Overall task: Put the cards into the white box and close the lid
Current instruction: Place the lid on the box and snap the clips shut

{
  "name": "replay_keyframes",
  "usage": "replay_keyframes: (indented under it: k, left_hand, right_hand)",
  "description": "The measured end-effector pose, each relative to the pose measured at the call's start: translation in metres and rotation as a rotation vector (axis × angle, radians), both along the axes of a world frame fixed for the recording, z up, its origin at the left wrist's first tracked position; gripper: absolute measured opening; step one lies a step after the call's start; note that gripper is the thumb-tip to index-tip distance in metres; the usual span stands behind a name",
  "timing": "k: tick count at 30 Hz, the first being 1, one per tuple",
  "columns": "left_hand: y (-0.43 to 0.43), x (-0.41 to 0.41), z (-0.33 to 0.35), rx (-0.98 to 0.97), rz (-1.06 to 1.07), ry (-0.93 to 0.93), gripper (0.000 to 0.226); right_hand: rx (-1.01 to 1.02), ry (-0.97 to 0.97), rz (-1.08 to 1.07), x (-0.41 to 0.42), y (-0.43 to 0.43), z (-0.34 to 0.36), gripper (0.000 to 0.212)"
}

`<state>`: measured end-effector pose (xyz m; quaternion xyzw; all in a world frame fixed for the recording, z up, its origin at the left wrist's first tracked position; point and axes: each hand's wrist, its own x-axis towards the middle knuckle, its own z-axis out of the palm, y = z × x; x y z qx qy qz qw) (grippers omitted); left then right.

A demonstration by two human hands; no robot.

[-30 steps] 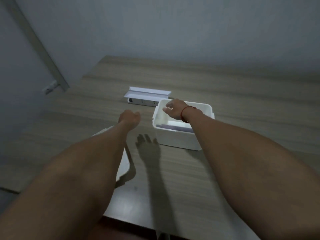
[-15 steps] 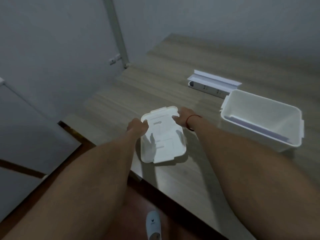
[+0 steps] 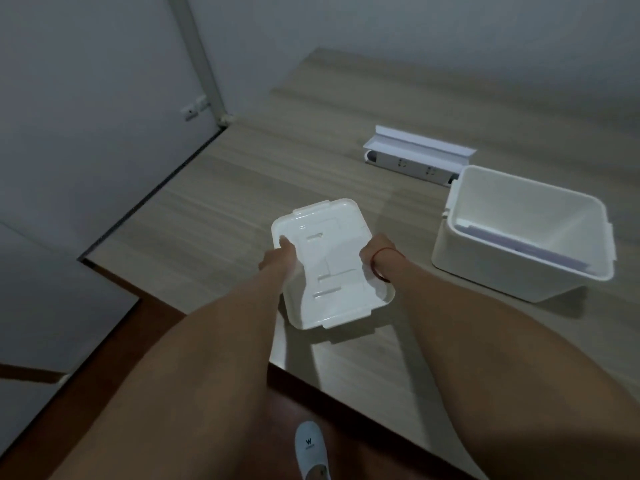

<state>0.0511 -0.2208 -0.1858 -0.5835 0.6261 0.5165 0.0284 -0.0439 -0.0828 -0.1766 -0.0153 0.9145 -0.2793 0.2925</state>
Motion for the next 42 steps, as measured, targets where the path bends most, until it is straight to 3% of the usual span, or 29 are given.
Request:
replay_keyframes:
  k: [3, 8, 13, 17, 21, 25, 28, 30, 33, 35, 38, 40, 42]
  left_hand:
    - [0.002, -0.013, 0.040, -0.078, -0.002, 0.065, 0.063]
    - [-0.018, -0.029, 0.101, -0.197, -0.161, 0.304, 0.062]
    - [-0.012, -0.032, 0.148, -0.313, -0.297, 0.449, 0.053]
    - [0.015, -0.042, 0.168, -0.537, -0.411, 0.499, 0.041]
    - [0.047, -0.053, 0.174, -0.691, -0.467, 0.408, 0.028]
    - [0.069, -0.056, 0.172, -0.859, -0.574, 0.282, 0.029]
    - [0.071, -0.058, 0.169, -0.912, -0.730, 0.197, 0.032]
    - [0.070, -0.056, 0.166, -0.833, -0.887, 0.245, 0.043]
    - [0.067, -0.052, 0.166, -0.465, -0.980, 0.394, 0.074]
    - [0.065, -0.057, 0.168, -0.338, -0.991, 0.332, 0.075]
    - [0.065, -0.063, 0.172, -0.318, -1.081, 0.069, 0.089]
    - [0.062, -0.071, 0.170, -0.213, -1.079, -0.015, 0.073]
    - [0.059, -0.079, 0.167, -0.172, -1.063, 0.010, 0.050]
  right_hand:
    - [-0.078, 0.004, -0.049, -0.005, -0.003, 0.028, 0.036]
    - [-0.245, 0.048, -0.187, -0.026, -0.004, 0.099, 0.034]
    - [-0.645, 0.005, -0.387, -0.042, 0.003, 0.168, 0.044]
    - [-0.863, 0.033, -0.563, -0.045, 0.011, 0.203, 0.044]
    - [-1.169, -0.155, -0.633, -0.045, 0.020, 0.225, 0.064]
    - [-1.043, -0.134, -0.588, -0.033, 0.027, 0.231, 0.074]
    - [-0.963, -0.054, -0.598, -0.037, 0.035, 0.222, 0.058]
    - [-0.872, -0.019, -0.640, -0.040, 0.044, 0.215, 0.048]
    - [-0.793, -0.019, -0.693, -0.049, 0.058, 0.202, 0.053]
    - [-0.810, -0.046, -0.685, -0.052, 0.067, 0.195, 0.047]
    - [-0.756, -0.064, -0.573, -0.054, 0.082, 0.187, 0.046]
    - [-0.733, -0.067, -0.470, -0.053, 0.092, 0.182, 0.045]
    - [-0.709, -0.115, -0.465, -0.051, 0.102, 0.174, 0.027]
